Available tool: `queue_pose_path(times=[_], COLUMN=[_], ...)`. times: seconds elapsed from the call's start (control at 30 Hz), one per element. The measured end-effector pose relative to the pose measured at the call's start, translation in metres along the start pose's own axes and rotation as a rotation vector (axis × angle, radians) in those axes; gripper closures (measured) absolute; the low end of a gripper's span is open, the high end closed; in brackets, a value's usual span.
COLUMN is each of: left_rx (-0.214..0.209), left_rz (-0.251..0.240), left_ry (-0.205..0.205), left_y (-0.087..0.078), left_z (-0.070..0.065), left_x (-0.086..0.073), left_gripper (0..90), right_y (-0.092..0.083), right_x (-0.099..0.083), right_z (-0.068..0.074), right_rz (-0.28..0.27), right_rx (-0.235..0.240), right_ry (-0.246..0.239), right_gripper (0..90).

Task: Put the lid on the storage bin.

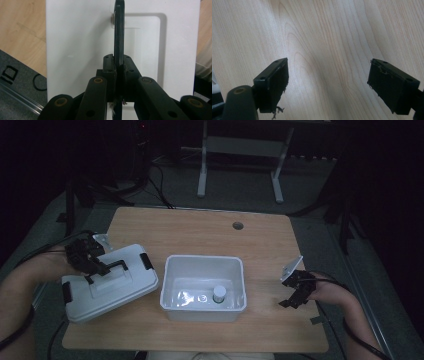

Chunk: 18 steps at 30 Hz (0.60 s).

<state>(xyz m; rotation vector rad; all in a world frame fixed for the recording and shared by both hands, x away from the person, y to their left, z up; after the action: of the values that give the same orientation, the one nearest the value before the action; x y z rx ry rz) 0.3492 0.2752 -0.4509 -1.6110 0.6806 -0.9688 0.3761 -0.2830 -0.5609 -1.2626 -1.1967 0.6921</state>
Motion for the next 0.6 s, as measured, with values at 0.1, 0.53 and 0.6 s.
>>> queue_pose_path(times=[0.1, 0.53, 0.6], left_rx=[0.008, -0.004, -0.012], left_rz=[-0.016, -0.040, -0.059], left_ry=[0.014, 0.131, 0.151], left_y=[-0.011, -0.030, -0.032], left_z=[-0.002, -0.022, -0.026], left_x=[0.006, 0.052, 0.062], left_gripper=[83.7, 83.7, 83.7], right_y=[0.000, -0.002, -0.001], right_x=[0.000, -0.002, -0.002], right_z=[0.000, 0.003, 0.003], right_rz=[0.002, -0.013, -0.010], right_rx=[-0.003, -0.005, -0.005], right_ry=[0.001, 0.014, 0.016], right_gripper=[16.5, 16.5, 16.5])
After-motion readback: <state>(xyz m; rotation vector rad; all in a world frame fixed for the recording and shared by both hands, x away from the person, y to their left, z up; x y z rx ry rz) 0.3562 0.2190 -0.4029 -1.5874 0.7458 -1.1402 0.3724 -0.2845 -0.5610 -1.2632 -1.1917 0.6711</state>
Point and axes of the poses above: each handheld gripper's, and its own axes: y roughly forward along the jaws, x roughly out of its top, z roughly to its left, the point moved 9 cm from there along y, roughly forward along the jaws, and after that the axes turned 8 degrees about -x, right-handed, at the moved point
